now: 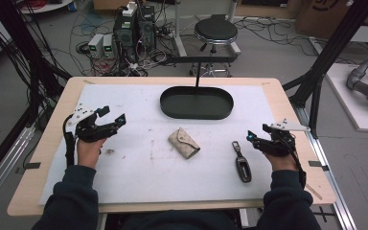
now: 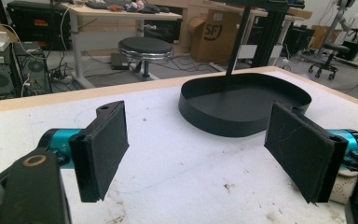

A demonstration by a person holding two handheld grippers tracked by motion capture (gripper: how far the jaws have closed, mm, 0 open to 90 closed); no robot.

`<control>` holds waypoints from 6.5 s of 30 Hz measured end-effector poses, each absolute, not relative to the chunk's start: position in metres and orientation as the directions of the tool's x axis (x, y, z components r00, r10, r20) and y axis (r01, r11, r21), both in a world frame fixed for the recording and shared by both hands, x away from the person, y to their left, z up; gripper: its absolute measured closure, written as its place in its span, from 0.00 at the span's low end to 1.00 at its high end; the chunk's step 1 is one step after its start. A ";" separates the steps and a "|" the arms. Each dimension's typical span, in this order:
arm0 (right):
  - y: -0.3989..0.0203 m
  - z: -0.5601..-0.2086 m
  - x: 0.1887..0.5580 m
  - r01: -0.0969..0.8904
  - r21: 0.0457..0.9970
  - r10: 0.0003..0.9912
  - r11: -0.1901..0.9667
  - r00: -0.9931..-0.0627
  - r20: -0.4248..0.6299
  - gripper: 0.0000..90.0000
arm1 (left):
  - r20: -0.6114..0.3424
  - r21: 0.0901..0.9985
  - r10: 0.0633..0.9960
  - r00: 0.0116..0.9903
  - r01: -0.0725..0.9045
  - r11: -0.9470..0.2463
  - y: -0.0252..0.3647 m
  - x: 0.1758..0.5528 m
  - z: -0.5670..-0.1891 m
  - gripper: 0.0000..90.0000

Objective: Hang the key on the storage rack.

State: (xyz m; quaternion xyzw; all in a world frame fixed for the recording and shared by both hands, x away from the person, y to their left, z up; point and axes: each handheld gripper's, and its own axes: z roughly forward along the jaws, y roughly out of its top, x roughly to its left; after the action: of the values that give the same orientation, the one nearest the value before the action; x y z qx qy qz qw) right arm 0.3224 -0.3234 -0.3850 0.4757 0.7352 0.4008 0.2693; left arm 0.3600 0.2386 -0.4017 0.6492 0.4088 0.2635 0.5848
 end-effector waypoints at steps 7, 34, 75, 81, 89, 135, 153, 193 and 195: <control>-0.317 -0.408 0.309 0.561 0.794 0.914 0.234 -0.406 0.017 0.39 | -0.132 0.975 0.836 0.532 0.221 0.014 0.237 0.360 -0.402 0.24; -0.289 -0.444 0.329 0.670 0.651 0.885 0.356 -0.466 -0.004 0.50 | -0.142 0.970 0.836 0.529 0.242 0.012 0.238 0.362 -0.404 0.24; -0.271 -0.442 0.334 0.719 0.608 0.929 0.336 -0.358 -0.090 0.29 | -0.149 0.968 0.838 0.525 0.251 0.014 0.238 0.364 -0.406 0.25; -0.281 -0.440 0.333 0.760 0.592 0.947 0.269 -0.322 -0.017 0.44 | -0.157 0.966 0.841 0.518 0.257 0.021 0.241 0.365 -0.406 0.25; -0.280 -0.434 0.335 0.791 0.549 0.953 0.271 -0.302 -0.034 0.54 | -0.152 0.967 0.838 0.524 0.256 0.016 0.239 0.365 -0.406 0.25; -0.262 -0.380 0.340 0.496 0.785 0.871 0.372 -0.479 -0.110 0.55 | -0.145 0.966 0.839 0.524 0.260 0.005 0.237 0.365 -0.407 0.26; -0.248 -0.311 0.405 0.405 0.877 0.904 0.259 -0.421 -0.073 0.55 | -0.145 0.966 0.836 0.529 0.259 0.004 0.237 0.366 -0.407 0.26; -0.245 -0.268 0.498 0.419 0.884 0.954 0.207 -0.287 -0.088 0.55 | -0.149 0.964 0.833 0.533 0.267 0.001 0.236 0.366 -0.408 0.26; -0.240 -0.265 0.501 0.409 0.887 0.951 0.214 -0.293 -0.094 0.55 | -0.153 0.964 0.833 0.532 0.267 0.007 0.237 0.366 -0.408 0.26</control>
State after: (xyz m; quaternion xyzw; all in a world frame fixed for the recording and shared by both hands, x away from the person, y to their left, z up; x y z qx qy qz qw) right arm 0.5007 -0.2405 -0.2645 0.4861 0.6998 0.3961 0.3423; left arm 0.3662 0.2369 -0.4083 0.6603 0.4166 0.2463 0.5742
